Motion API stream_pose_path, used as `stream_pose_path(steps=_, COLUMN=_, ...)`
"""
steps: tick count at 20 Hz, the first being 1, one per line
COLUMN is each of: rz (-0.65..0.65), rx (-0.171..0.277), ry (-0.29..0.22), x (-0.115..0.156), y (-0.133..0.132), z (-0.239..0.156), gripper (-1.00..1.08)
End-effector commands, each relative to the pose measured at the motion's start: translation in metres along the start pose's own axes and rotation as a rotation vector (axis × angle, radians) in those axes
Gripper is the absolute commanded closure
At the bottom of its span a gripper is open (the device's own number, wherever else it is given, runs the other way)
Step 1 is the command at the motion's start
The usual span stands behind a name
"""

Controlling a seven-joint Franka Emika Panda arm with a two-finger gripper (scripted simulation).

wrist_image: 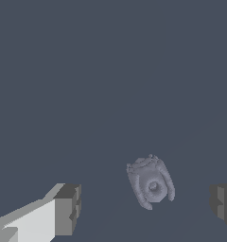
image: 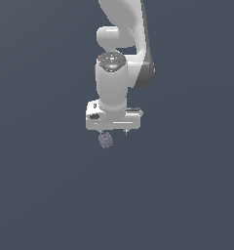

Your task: Pick up the object and move it to a goal position.

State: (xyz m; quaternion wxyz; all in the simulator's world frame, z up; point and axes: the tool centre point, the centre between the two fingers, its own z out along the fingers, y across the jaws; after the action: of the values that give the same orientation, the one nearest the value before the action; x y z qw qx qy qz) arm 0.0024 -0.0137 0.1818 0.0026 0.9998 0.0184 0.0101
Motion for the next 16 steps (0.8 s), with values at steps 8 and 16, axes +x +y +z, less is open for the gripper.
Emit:
stream_pose_path(steps=8, rz=-0.072, rx=0.0, ry=-0.004, x=-0.008, y=0.009, z=0.018, gripper=-0.92)
stream_pose_path(steps=16, rz=-0.213, rx=0.002, ry=-0.011, x=-0.027, y=0.025, z=0.051, gripper=-0.92)
